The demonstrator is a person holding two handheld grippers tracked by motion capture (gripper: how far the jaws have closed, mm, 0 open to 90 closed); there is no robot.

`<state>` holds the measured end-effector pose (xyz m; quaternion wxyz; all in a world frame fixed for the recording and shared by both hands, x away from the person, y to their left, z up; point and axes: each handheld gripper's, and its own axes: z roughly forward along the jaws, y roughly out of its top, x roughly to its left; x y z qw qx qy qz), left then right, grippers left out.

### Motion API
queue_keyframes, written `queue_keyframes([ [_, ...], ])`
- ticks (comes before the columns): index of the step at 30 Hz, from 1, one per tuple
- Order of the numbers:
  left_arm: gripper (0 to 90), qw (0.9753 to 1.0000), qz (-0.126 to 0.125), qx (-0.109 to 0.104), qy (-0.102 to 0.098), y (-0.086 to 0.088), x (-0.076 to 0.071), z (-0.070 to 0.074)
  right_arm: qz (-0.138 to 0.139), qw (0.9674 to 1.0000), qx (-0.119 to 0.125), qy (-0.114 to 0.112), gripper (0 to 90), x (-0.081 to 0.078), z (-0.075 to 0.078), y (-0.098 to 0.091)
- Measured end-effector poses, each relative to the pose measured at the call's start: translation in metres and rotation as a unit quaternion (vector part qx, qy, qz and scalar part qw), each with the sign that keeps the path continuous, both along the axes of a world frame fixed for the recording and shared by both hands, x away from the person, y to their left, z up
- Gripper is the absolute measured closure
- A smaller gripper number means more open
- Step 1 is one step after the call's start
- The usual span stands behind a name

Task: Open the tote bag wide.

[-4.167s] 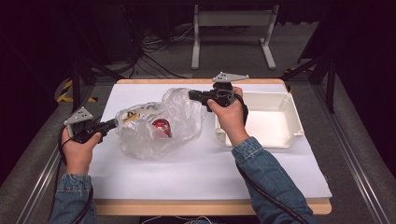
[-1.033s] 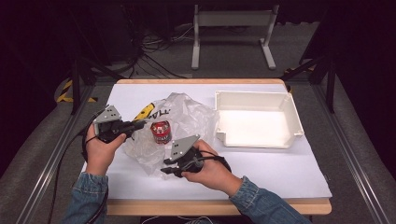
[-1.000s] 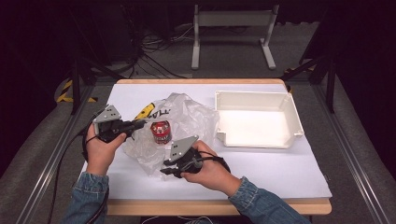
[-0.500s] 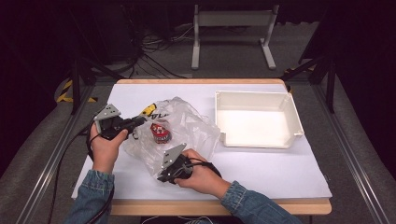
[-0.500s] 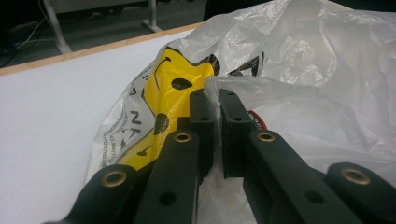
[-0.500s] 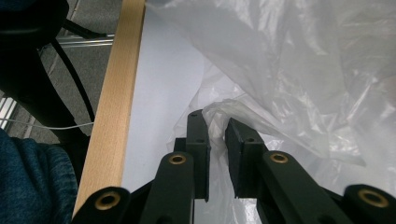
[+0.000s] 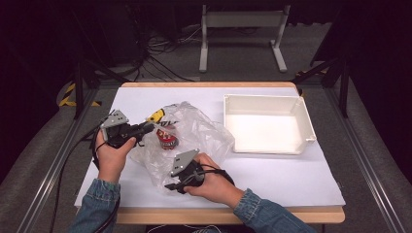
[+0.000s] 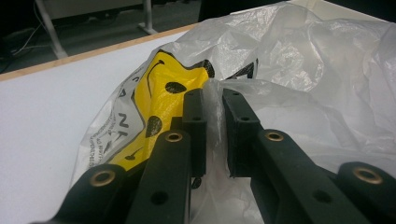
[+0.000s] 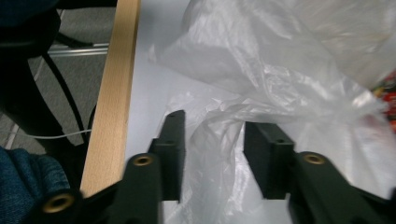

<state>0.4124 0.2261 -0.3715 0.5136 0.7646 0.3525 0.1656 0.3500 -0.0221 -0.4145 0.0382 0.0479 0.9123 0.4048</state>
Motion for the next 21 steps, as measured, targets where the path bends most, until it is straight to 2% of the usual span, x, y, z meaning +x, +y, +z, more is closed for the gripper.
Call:
queue_keyframes([
  [1,81.2,1.0,-0.003,0.004,-0.004,-0.001,-0.001,0.001,-0.009,0.9999,0.005,-0.007,50.8,-0.002,0.007,-0.006],
  [3,81.3,1.0,-0.003,0.003,-0.003,-0.001,-0.002,0.001,-0.017,0.9997,0.009,-0.012,48.7,-0.003,0.011,-0.009],
  [6,81.4,1.0,-0.003,0.004,-0.004,-0.001,-0.003,0.001,-0.034,0.9989,0.021,-0.025,40.5,-0.006,0.025,-0.024],
  [9,81.4,1.0,-0.003,0.005,-0.003,-0.001,-0.003,0.001,-0.041,0.9985,0.023,-0.028,37.4,-0.006,0.029,-0.031],
  [12,81.6,1.0,-0.005,0.007,-0.004,-0.002,-0.003,0.001,-0.061,0.9972,0.025,-0.037,35.3,-0.004,0.039,-0.048],
  [15,81.5,0.9999,-0.006,0.008,-0.002,-0.003,-0.003,0.001,-0.067,0.9964,0.028,-0.043,37.3,-0.004,0.044,-0.054],
  [18,81.7,0.9999,-0.007,0.01,-0.004,-0.004,-0.004,0.002,-0.071,0.9952,0.043,-0.051,47.1,-0.002,0.057,-0.06],
  [21,82.0,0.9999,-0.009,0.011,-0.007,-0.005,-0.004,0.003,-0.074,0.994,0.058,-0.057,62.1,0.003,0.067,-0.06],
])
